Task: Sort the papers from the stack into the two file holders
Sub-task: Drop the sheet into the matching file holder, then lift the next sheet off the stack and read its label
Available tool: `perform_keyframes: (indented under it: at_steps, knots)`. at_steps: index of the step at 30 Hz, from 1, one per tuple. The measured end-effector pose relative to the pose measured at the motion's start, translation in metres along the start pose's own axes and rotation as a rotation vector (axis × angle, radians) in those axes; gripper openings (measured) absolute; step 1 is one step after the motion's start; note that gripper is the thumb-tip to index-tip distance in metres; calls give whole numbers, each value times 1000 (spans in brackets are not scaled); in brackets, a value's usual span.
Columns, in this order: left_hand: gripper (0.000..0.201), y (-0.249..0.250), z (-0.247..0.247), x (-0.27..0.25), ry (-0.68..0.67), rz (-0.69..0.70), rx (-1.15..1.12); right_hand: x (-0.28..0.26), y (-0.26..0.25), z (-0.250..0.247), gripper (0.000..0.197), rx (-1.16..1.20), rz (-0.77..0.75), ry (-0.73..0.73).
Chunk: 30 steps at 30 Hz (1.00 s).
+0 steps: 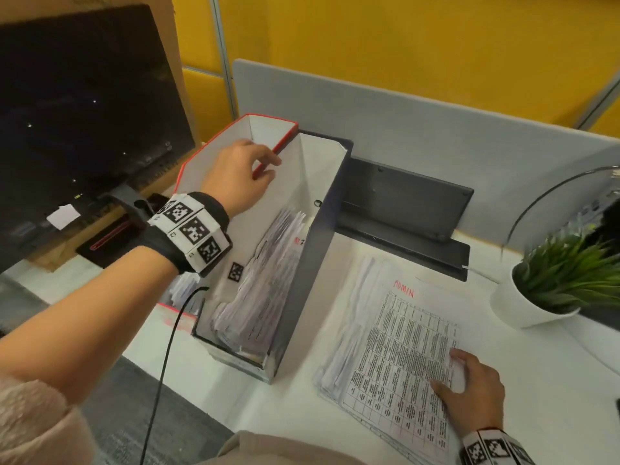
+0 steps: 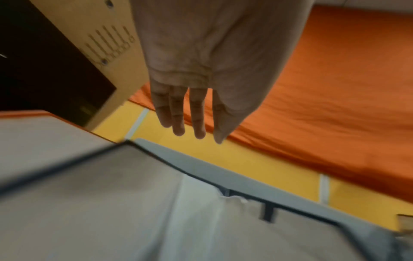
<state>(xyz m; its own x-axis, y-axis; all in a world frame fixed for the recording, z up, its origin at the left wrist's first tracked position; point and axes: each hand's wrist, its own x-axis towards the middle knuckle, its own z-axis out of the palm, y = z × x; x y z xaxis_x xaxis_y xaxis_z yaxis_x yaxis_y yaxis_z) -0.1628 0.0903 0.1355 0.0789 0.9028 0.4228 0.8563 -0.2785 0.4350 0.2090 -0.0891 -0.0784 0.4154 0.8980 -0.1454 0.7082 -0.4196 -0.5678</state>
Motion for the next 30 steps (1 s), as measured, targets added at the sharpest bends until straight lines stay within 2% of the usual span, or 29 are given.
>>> perform_keyframes:
  at_steps: [3,7,10,14,17,19,22,28,30]
  knots:
    - [18,43,16,-6,56,68,-155,-2,-1,0,64,33,-5,20]
    - [17,88,56,-29,-35,133,-356,-3,0,3,68,50,44,46]
    - [16,105,96,-51,-188,68,-328,-3,2,5,72,66,95,45]
    - [22,108,144,-83,-472,-42,-107,-3,3,8,71,47,84,16]
    - [26,104,171,-99,-732,-201,-46,-3,5,8,69,35,82,-17]
    - [27,103,185,-106,-839,-272,-26,-4,5,7,68,28,89,-26]
    - [24,101,200,-110,-829,-351,-37,-5,5,6,71,38,87,-38]
    - [22,92,216,-108,-612,-400,-169,-5,3,3,75,-42,76,-57]
    - [21,90,220,-107,-586,-394,-220,-5,0,2,78,-98,48,-35]
